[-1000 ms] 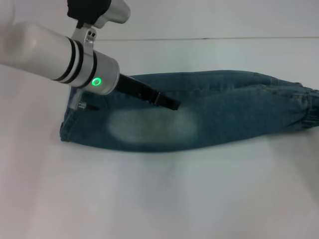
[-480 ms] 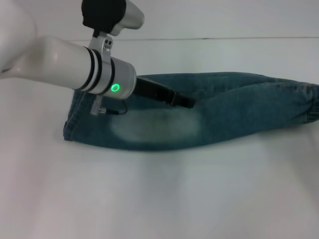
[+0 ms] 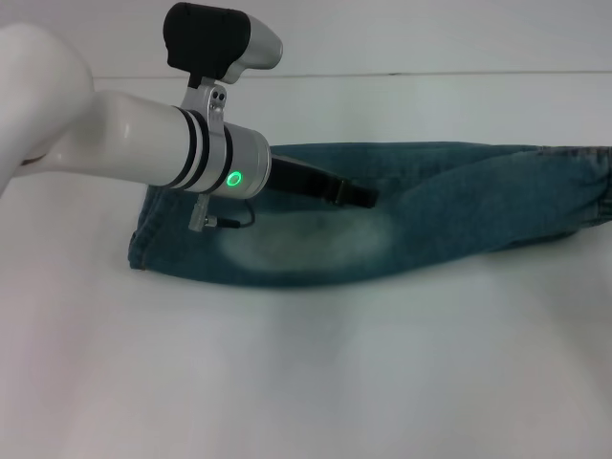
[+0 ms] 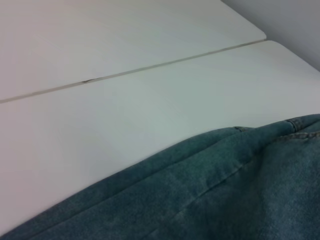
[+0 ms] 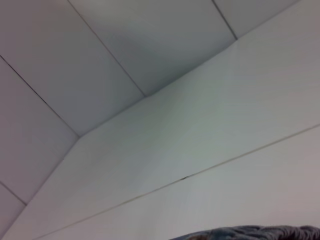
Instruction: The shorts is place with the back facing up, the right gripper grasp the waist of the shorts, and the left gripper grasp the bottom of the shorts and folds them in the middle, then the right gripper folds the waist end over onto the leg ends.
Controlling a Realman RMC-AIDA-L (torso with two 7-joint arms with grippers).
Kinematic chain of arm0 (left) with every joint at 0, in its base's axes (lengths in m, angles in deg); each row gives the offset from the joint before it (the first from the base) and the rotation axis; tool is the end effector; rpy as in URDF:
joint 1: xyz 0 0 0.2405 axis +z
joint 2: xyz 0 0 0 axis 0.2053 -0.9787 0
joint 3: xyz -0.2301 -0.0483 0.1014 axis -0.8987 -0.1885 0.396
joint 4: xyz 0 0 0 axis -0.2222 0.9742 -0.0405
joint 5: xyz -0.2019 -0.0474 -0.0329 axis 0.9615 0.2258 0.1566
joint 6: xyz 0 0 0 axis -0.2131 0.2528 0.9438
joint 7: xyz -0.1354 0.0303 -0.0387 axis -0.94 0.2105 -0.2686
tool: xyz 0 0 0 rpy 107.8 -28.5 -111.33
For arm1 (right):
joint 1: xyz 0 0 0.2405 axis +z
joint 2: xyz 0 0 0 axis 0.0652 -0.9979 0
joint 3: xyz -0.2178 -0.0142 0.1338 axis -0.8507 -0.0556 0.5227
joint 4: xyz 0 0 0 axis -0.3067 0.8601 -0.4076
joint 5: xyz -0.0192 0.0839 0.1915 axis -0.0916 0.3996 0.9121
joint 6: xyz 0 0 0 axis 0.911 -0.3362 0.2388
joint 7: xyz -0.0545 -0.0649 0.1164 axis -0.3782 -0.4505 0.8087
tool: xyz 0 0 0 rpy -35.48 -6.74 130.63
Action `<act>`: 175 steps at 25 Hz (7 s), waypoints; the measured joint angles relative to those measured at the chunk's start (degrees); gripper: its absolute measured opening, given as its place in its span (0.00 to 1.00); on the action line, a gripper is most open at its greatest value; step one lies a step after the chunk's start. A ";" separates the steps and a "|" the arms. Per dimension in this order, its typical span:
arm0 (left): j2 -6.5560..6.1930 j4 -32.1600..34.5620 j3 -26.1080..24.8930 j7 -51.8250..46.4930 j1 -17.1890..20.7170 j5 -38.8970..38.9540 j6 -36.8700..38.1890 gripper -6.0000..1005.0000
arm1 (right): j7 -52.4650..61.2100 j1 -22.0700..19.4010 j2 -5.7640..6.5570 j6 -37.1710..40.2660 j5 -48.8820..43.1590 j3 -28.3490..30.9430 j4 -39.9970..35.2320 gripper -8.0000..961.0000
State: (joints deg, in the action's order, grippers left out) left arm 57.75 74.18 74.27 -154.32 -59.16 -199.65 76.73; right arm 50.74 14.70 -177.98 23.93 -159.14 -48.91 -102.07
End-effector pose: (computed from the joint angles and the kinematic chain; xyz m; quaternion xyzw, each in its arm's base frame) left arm -0.1459 0.4101 -0.0997 -0.9058 -0.3775 -0.0637 0.1815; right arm 0.3658 0.3002 0.0803 -0.7111 0.5204 0.3328 0.3357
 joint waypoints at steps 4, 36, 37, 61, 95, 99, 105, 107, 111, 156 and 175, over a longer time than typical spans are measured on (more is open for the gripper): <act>-0.13 -0.23 -0.05 0.01 -0.02 0.04 -0.21 0.75 | 0.43 0.18 0.00 0.67 -0.01 -0.03 -0.84 0.07; 0.20 -10.03 13.01 0.72 -3.65 13.07 -9.01 0.04 | 6.37 3.13 -0.13 4.93 0.15 -2.60 -10.25 0.09; 0.20 -10.11 13.31 0.90 -3.66 13.55 -8.96 0.04 | 6.77 3.31 -0.14 5.07 0.15 -2.88 -10.80 0.09; 0.20 -10.89 14.57 8.20 -3.29 19.24 -1.99 0.04 | 15.92 13.71 0.21 5.71 -0.45 -13.94 -19.65 0.11; -0.25 -7.51 -4.81 23.21 8.59 25.10 -14.20 0.44 | 18.85 20.09 -0.02 1.43 -0.86 -28.48 -18.10 0.13; 0.11 0.33 -8.31 24.28 14.33 25.82 -17.96 0.53 | 18.92 22.41 -0.05 0.40 -0.76 -30.95 -15.15 0.13; 0.12 5.56 -14.43 25.95 17.25 25.90 -20.39 0.65 | 18.68 25.20 -0.38 -1.96 0.31 -36.73 -11.25 0.14; 0.08 5.79 -15.56 27.02 17.28 25.91 -20.99 0.65 | 18.67 25.90 -0.38 -3.21 1.31 -39.20 -9.90 0.14; 0.03 6.18 -15.89 27.47 17.05 25.97 -24.20 0.65 | 18.58 27.64 -0.48 -4.77 3.26 -43.46 -6.53 0.14; 0.03 9.49 -13.59 28.85 16.08 25.99 -29.35 0.65 | 11.90 20.47 -0.27 -11.26 13.37 -56.96 -5.90 0.51; 0.20 11.37 -27.32 38.83 25.98 30.11 17.15 0.65 | -13.23 1.09 0.10 6.96 22.93 -41.71 -6.66 0.98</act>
State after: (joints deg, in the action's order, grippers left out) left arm 57.95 85.56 46.95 -115.49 -33.17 -169.54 93.88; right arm 37.51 15.79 -177.88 30.89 -136.21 -90.62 -108.73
